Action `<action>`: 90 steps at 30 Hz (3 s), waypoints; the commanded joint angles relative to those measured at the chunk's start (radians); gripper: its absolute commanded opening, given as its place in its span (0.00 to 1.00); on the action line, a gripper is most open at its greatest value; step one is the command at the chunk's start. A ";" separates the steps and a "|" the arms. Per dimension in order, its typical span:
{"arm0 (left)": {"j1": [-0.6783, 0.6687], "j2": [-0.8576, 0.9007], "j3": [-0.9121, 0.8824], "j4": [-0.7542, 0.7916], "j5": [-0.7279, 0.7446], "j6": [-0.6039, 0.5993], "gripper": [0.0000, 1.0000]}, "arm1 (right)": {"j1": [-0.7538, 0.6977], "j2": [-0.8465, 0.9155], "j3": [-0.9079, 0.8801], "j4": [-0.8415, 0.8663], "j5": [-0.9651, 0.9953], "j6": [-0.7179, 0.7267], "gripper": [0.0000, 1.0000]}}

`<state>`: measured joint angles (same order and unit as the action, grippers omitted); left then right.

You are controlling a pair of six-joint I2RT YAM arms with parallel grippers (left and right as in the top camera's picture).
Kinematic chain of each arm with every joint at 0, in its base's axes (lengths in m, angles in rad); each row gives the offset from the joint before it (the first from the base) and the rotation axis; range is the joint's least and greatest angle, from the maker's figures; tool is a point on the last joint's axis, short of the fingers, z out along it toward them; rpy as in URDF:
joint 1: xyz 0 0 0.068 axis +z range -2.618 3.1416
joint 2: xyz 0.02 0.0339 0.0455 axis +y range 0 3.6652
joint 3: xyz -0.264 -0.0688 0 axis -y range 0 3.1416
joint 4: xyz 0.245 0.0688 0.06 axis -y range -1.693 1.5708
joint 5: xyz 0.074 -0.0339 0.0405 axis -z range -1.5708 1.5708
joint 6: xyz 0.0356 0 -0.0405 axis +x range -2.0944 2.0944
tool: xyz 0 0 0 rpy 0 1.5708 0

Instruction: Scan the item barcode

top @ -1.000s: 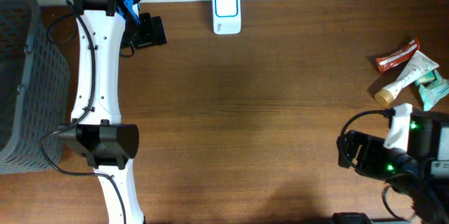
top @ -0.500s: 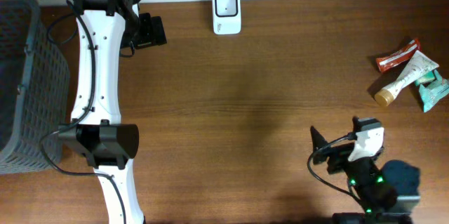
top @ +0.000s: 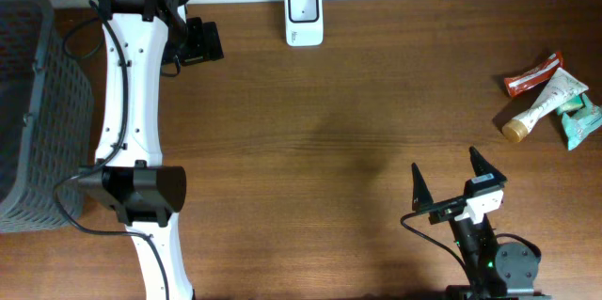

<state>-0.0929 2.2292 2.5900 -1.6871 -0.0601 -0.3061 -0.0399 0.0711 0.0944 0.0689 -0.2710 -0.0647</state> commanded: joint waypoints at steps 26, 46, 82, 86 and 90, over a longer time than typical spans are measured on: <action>0.000 -0.012 0.009 -0.001 -0.008 0.001 0.99 | 0.006 -0.068 -0.089 -0.148 0.344 0.111 0.99; 0.000 -0.012 0.009 -0.001 -0.008 0.001 0.99 | 0.007 -0.068 -0.089 -0.154 0.301 0.016 0.99; 0.000 -0.016 0.009 -0.001 -0.007 0.001 0.99 | 0.007 -0.068 -0.089 -0.151 0.299 0.020 0.99; -0.005 -0.057 0.009 -0.001 0.001 0.001 0.99 | 0.007 -0.068 -0.089 -0.151 0.299 0.020 0.99; -0.034 -0.133 0.009 0.006 -0.025 0.001 0.99 | 0.007 -0.068 -0.089 -0.151 0.299 0.020 0.99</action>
<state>-0.1001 2.2105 2.5900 -1.6863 -0.0605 -0.3061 -0.0399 0.0139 0.0128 -0.0757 0.0330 -0.0380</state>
